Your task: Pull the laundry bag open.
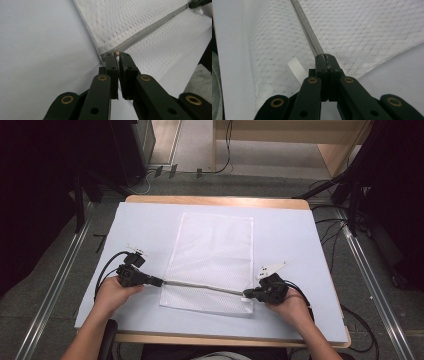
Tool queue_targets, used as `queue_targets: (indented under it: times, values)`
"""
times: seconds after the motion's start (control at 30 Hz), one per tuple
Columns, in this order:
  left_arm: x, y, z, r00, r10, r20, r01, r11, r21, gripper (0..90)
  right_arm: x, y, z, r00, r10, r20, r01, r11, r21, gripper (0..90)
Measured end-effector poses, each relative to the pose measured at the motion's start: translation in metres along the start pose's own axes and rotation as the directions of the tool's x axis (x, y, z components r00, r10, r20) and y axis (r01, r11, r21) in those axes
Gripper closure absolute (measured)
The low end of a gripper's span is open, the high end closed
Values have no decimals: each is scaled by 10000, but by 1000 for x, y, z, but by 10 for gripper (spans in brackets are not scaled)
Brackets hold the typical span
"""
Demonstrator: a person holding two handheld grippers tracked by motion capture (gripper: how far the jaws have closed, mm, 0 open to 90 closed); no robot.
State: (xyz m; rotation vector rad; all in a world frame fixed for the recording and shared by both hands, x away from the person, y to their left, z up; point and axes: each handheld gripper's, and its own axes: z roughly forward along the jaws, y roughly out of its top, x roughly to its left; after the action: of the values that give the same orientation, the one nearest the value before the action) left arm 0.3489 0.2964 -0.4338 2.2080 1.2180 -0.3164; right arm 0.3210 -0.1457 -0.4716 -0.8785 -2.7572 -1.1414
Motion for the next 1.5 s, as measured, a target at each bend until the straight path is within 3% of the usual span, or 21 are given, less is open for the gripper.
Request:
queue_targets:
  times: [0.3,0.37,0.47,0.63,0.8,0.93,1.2,1.5]
  values:
    - [0,-4,0,9995,65,295,-62,10000,-72,857,-3,1,-1,9999,138,-90,-138,9999,10,900]
    - [1,-5,0,9994,78,333,-75,9999,-79,802,-3,1,-1,9997,187,-170,-189,9998,-62,853]
    - [1,-5,-3,9989,272,371,-253,9984,-507,702,-3,5,-6,9994,252,-228,-265,9979,-592,805]
    - [0,-4,-12,9972,743,22,-733,9877,-1380,579,-4,10,-16,9999,173,-7,-172,9883,-1515,736]
    - [2,-5,-18,9956,800,-496,-882,9764,-1972,498,-7,10,-23,9990,413,147,-375,9785,-2028,642]
    - [6,-5,-22,9929,706,-959,-906,9705,-2233,427,-13,9,-28,9965,595,582,-439,9700,-2392,542]
    - [22,-5,-27,9891,255,-1449,-636,9623,-2645,383,-34,0,-38,9823,1383,1260,-971,9524,-2889,462]
    - [30,-7,-27,9835,49,-1810,-539,9623,-2666,355,-50,-9,-43,9509,2343,2022,-1685,9399,-2969,442]
